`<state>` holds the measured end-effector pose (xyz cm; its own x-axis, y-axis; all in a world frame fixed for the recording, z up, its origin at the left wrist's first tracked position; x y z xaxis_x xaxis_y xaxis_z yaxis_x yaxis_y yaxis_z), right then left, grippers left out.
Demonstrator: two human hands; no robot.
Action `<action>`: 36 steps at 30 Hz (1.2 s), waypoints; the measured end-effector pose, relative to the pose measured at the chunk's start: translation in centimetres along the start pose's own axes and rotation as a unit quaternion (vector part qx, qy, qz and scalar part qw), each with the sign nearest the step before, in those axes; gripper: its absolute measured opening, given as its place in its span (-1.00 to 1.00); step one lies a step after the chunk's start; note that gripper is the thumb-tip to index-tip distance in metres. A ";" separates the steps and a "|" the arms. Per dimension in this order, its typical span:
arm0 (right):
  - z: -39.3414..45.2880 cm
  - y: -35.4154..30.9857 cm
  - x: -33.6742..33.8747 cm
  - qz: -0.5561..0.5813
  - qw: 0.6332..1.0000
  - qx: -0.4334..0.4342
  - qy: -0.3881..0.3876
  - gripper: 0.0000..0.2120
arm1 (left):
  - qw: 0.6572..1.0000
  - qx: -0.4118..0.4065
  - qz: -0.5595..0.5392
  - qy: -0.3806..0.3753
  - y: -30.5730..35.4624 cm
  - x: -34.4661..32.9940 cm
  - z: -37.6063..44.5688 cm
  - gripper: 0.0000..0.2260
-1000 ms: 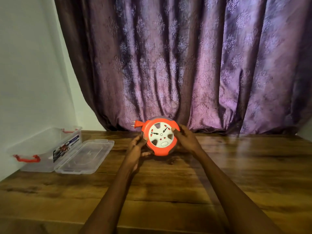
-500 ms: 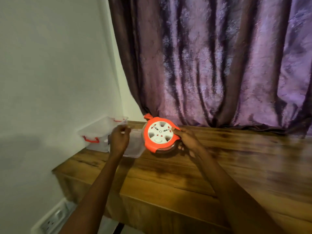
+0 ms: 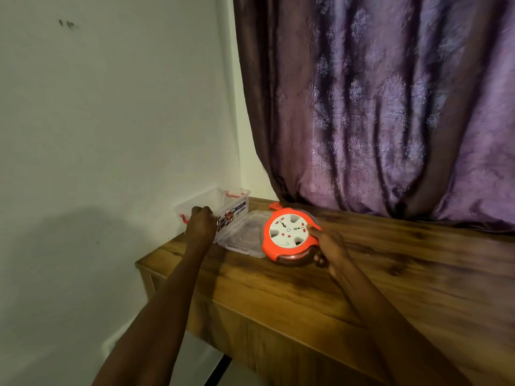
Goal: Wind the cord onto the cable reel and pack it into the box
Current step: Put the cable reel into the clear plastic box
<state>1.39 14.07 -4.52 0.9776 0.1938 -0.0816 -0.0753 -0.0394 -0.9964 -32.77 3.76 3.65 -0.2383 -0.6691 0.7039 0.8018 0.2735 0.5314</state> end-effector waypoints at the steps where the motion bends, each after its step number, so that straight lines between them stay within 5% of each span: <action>1: -0.1 -0.1 0.1 0.001 1.000 0.001 0.000 -0.67 | 1.000 -0.007 -0.014 0.008 0.2 0.0 0.0 -0.81; 11: -2.0 -5.1 4.9 0.075 0.987 0.117 0.080 -0.77 | 0.979 -0.102 -0.144 0.099 4.7 2.6 0.5 -0.79; 19: -5.3 -12.2 12.1 0.126 0.952 0.231 0.154 -0.81 | 0.945 -0.208 -0.244 -0.061 14.7 -4.7 -2.7 -0.78; 24: -7.5 -15.4 17.6 0.113 0.937 0.273 0.184 -0.79 | 0.889 -0.212 -0.364 -0.180 21.2 -10.6 -8.3 -0.85; 30: -8.8 -16.1 24.8 0.078 0.929 0.293 0.214 -0.73 | 0.839 -0.265 -0.409 -0.243 27.3 -14.0 -13.2 -0.87; 36: -9.3 -15.0 28.7 -0.051 0.937 0.278 0.204 -0.73 | 0.836 -0.344 -0.351 -0.243 29.2 -14.9 -15.0 -0.94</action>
<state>32.34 11.15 8.27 0.9705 -0.2266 -0.0826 0.0427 0.4985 -0.8658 2.43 11.36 1.62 -0.8433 -0.0922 0.5294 0.4562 -0.6436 0.6146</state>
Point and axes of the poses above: each hand's wrist, its own z-axis towards the middle knuckle, its own x-axis out of the back of the hand, y = z × x, the point moved 9 cm from there along z, towards the middle knuckle, and after that the axes turned 4 degrees about -y, right-handed, at the moved point
